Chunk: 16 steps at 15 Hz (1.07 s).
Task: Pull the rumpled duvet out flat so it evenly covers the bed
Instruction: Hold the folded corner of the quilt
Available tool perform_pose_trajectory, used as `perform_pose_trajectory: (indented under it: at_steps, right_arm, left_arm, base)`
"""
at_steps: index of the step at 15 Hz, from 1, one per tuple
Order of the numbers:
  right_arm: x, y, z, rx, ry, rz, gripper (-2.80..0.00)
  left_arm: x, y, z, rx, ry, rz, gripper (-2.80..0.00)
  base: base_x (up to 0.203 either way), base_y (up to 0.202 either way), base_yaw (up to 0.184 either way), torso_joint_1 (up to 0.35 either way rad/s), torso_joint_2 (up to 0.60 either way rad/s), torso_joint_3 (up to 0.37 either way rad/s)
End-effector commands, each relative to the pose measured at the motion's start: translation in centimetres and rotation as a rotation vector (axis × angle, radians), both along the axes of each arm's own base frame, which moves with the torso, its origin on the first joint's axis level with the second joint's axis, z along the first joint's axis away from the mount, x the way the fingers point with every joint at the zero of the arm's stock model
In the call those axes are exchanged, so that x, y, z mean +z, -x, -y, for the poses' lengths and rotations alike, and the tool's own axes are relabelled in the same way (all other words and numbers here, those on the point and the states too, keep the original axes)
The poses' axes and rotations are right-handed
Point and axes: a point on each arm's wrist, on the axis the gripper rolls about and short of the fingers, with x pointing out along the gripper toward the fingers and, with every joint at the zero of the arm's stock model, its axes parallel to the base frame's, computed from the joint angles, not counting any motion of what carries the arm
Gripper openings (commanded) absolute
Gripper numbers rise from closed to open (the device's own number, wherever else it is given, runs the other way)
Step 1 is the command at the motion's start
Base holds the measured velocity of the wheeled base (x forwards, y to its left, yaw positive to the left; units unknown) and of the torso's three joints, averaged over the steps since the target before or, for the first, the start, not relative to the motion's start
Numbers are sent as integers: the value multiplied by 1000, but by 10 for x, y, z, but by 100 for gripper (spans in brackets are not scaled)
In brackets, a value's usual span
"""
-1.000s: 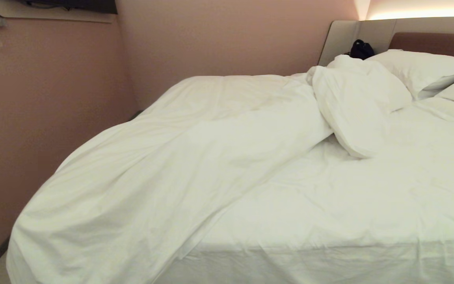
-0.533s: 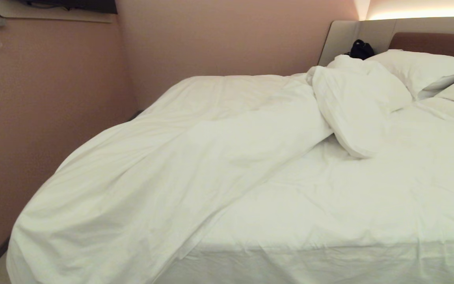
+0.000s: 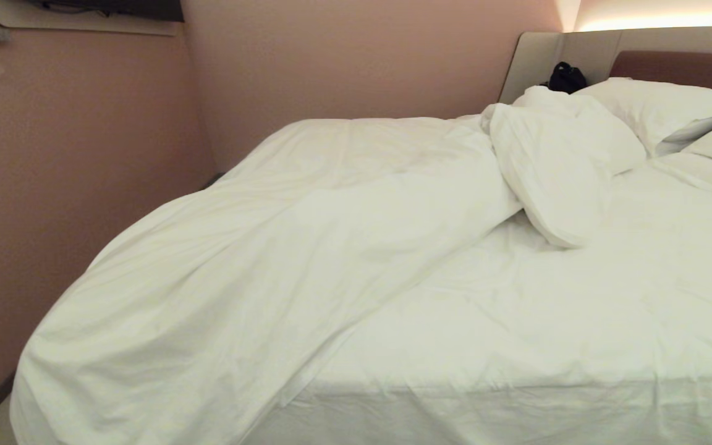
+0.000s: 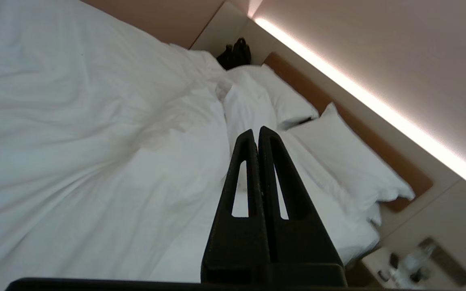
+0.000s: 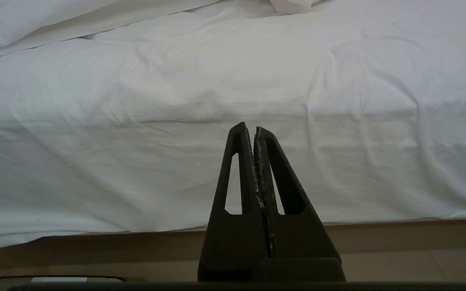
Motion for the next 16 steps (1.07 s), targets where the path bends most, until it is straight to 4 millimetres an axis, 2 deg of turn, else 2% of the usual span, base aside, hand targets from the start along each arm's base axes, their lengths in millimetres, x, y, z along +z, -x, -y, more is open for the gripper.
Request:
perform_pose_trajectory:
  at_steps: [1, 3, 6, 7, 9, 11, 14, 16]
  right_arm:
    - [0, 0, 0, 0, 0, 1, -280]
    - [0, 0, 0, -1, 0, 1, -280]
    - [0, 0, 0, -1, 0, 1, -280]
    - [0, 0, 0, 0, 0, 1, -280]
    - [0, 0, 0, 1, 0, 1, -280]
    - [0, 0, 0, -1, 0, 1, -280]
    - [0, 0, 0, 1, 0, 1, -280]
    - [0, 0, 0, -1, 0, 1, -280]
  left_arm:
    - [-13, -5, 4, 1, -109, 24, -280]
    - [-29, -12, 4, 101, -282, 53, -280]
    - [-60, -23, -2, 389, -594, 31, -280]
    - [-70, -23, -4, 500, -703, 6, -280]
    - [-85, -16, -6, 608, -854, -16, -280]
    - [-96, -11, -5, 634, -900, 22, -280]
    - [-96, -2, -2, 631, -903, 91, -280]
    - [-98, 11, 3, 598, -893, 137, -280]
  base:
    - [0, 0, 0, 0, 0, 0]
    - [0, 0, 0, 0, 0, 0]
    - [0, 0, 0, 0, 0, 0]
    - [0, 0, 0, 0, 0, 0]
    - [0, 0, 0, 0, 0, 0]
    - [0, 0, 0, 0, 0, 0]
    - [0, 0, 0, 0, 0, 0]
    - [0, 0, 0, 0, 0, 0]
